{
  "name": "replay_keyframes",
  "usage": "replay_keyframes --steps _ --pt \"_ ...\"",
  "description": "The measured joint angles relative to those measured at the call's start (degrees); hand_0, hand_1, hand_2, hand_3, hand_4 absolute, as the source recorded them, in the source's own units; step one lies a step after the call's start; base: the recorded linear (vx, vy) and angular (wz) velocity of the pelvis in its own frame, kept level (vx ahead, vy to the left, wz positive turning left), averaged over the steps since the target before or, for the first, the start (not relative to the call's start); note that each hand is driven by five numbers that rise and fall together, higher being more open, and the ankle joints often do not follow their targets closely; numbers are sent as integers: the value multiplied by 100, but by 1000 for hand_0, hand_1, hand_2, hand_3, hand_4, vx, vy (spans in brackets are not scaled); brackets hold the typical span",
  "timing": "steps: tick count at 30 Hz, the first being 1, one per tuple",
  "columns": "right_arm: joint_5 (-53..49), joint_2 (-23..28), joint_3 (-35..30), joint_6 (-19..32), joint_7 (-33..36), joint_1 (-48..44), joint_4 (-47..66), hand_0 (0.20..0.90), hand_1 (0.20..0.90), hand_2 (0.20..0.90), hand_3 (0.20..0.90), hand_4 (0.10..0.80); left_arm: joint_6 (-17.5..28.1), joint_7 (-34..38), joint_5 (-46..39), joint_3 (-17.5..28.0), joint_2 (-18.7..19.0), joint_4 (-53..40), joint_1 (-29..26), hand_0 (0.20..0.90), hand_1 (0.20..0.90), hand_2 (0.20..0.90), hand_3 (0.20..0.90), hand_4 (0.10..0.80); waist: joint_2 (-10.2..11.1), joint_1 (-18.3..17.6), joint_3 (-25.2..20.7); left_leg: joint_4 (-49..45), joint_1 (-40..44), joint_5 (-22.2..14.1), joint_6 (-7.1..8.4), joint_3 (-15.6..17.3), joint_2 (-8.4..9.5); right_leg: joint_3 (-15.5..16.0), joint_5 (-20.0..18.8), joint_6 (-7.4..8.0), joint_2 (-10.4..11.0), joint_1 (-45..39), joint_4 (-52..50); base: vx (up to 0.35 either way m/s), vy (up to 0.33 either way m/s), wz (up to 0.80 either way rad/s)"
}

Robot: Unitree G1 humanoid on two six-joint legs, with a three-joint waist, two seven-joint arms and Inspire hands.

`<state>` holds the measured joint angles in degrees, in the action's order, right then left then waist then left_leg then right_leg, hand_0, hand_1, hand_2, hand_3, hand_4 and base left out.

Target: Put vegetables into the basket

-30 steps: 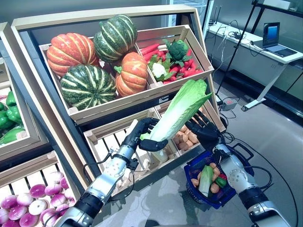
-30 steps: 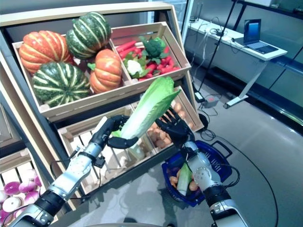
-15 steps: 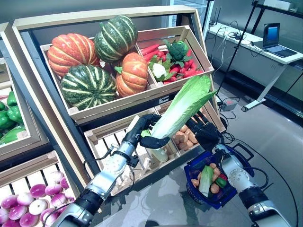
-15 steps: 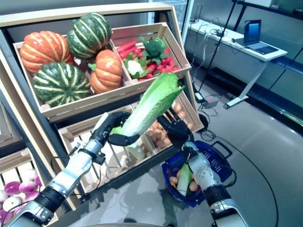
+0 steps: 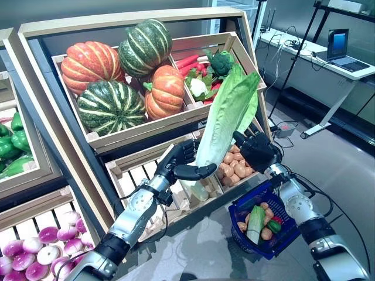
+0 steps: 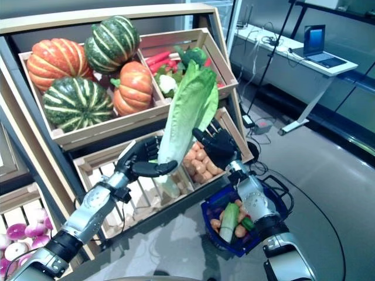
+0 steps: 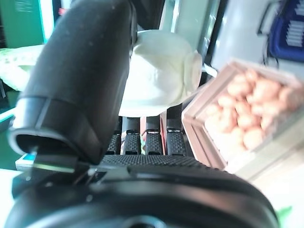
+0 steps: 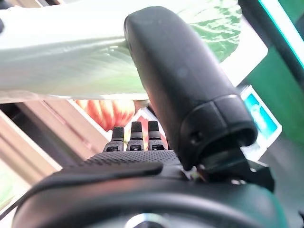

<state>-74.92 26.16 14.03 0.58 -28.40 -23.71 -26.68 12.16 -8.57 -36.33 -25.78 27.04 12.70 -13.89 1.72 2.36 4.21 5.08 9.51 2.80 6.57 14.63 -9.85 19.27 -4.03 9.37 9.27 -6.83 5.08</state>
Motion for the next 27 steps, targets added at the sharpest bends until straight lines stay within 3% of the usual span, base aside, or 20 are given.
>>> replay_keyframes --steps 11,17,21,27 --pt "1377 1106 401 -11 -180 -590 3 900 900 900 900 800 -36 -241 13 -76 124 201 87 300 300 300 300 400 -96 -13 -72 0 7 3 0 -10 -1 5 -1 0 0 -15 0 0 0 0" --pt "1287 1117 430 -569 -311 -596 -14 900 900 900 900 800 -44 -337 64 -80 272 201 177 300 300 300 300 400 -84 -7 -80 0 8 3 0 -11 0 7 -1 0 0 -18 0 0 0 0" --pt "848 1077 454 -994 -818 -595 -249 900 900 900 900 800 -77 -637 -12 -81 305 201 247 300 300 300 300 400 -66 31 -91 0 20 4 1 -29 -1 22 -1 0 1 -43 0 0 0 0" --pt "153 768 452 -1172 -1246 -595 -259 900 900 900 900 800 -480 -1436 -1010 -82 167 198 255 300 300 300 300 400 -37 42 -110 1 48 8 3 -39 -1 19 0 0 1 -79 0 0 0 0"
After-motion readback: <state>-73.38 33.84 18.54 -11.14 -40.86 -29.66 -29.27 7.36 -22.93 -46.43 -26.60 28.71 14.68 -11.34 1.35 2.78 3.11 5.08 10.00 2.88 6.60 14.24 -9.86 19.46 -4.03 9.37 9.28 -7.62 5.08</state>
